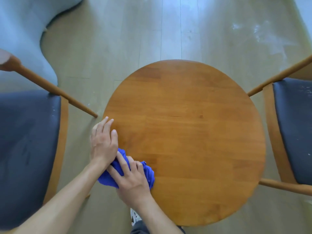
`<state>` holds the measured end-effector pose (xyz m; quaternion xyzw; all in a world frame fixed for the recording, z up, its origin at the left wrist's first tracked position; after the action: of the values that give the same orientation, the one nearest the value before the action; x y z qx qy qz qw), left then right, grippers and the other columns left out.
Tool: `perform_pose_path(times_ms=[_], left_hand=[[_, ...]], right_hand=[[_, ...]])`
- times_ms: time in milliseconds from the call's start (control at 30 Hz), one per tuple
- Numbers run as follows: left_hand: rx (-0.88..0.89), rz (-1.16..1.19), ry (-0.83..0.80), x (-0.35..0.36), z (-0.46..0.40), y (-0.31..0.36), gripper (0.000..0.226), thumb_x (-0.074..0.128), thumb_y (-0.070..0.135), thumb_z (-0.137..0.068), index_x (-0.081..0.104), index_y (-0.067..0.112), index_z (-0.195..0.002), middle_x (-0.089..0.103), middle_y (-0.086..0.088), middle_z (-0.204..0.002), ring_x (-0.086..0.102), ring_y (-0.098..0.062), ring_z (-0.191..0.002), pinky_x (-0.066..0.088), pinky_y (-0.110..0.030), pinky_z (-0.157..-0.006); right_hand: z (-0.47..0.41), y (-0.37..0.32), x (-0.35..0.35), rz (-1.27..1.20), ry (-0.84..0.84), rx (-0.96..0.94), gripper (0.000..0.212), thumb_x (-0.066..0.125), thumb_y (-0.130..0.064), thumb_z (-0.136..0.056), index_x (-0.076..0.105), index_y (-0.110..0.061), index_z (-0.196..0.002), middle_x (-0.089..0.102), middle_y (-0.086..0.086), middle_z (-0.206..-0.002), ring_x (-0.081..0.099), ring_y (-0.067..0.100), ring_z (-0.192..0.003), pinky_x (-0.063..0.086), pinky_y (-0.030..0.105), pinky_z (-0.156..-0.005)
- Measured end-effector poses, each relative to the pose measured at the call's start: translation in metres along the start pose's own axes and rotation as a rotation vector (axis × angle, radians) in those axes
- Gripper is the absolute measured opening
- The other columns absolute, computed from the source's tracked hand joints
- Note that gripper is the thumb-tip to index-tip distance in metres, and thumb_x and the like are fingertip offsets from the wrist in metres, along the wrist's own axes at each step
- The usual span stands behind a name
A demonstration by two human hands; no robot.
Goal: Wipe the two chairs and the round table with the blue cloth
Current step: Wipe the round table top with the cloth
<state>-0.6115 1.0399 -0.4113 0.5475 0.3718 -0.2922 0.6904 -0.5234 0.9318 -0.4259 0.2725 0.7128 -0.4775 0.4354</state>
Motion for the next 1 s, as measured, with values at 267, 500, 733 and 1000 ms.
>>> perform_pose_path(times_ms=[267, 500, 733, 1000], left_hand=[[-0.068, 0.046, 0.029, -0.009, 0.012, -0.019, 0.055, 0.03, 0.034, -0.091, 0.048, 0.013, -0.138, 0.041, -0.003, -0.149, 0.029, -0.021, -0.139, 0.02, -0.039, -0.116], [-0.143, 0.069, 0.081, -0.019, 0.026, -0.062, 0.052, 0.03, 0.031, -0.091, 0.049, 0.014, -0.137, 0.043, -0.002, -0.147, 0.031, -0.02, -0.137, 0.022, -0.038, -0.114], [-0.229, 0.117, 0.096, -0.021, 0.03, -0.065, 0.057, 0.029, 0.032, -0.088, 0.051, 0.008, -0.136, 0.044, -0.009, -0.146, 0.034, -0.026, -0.136, 0.022, -0.038, -0.115], [0.022, -0.236, -0.124, 0.015, 0.018, -0.014, 0.057, 0.036, 0.047, -0.097, 0.031, 0.027, -0.15, 0.017, 0.0, -0.161, 0.009, -0.02, -0.148, 0.01, -0.042, -0.12]], right_hand=[[-0.079, 0.202, -0.094, 0.275, 0.152, 0.43, 0.054, 0.065, -0.019, -0.079, 0.057, -0.02, -0.132, 0.043, 0.018, -0.146, 0.055, 0.039, -0.113, 0.046, 0.047, -0.084], [-0.09, 0.176, -0.074, 0.241, 0.241, 0.798, 0.055, 0.056, -0.016, -0.085, 0.047, -0.017, -0.139, 0.031, 0.02, -0.152, 0.047, 0.041, -0.117, 0.038, 0.049, -0.088], [-0.027, -0.003, 0.007, 0.03, -0.019, -0.001, 0.044, 0.066, -0.018, -0.079, 0.063, -0.025, -0.122, 0.049, 0.012, -0.143, 0.057, 0.035, -0.111, 0.046, 0.043, -0.088], [0.029, 0.176, -0.106, 0.196, 0.048, -0.014, 0.052, 0.058, -0.018, -0.078, 0.054, -0.023, -0.13, 0.048, 0.019, -0.141, 0.059, 0.038, -0.115, 0.045, 0.044, -0.09]])
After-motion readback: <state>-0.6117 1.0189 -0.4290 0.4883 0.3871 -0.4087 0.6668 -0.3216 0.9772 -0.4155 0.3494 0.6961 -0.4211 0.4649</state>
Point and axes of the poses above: each hand's wrist, its own z-axis away from the middle knuckle, its own x-axis out of the palm, y = z × x, the point moved 9 cm from there along -z, towards the middle knuckle
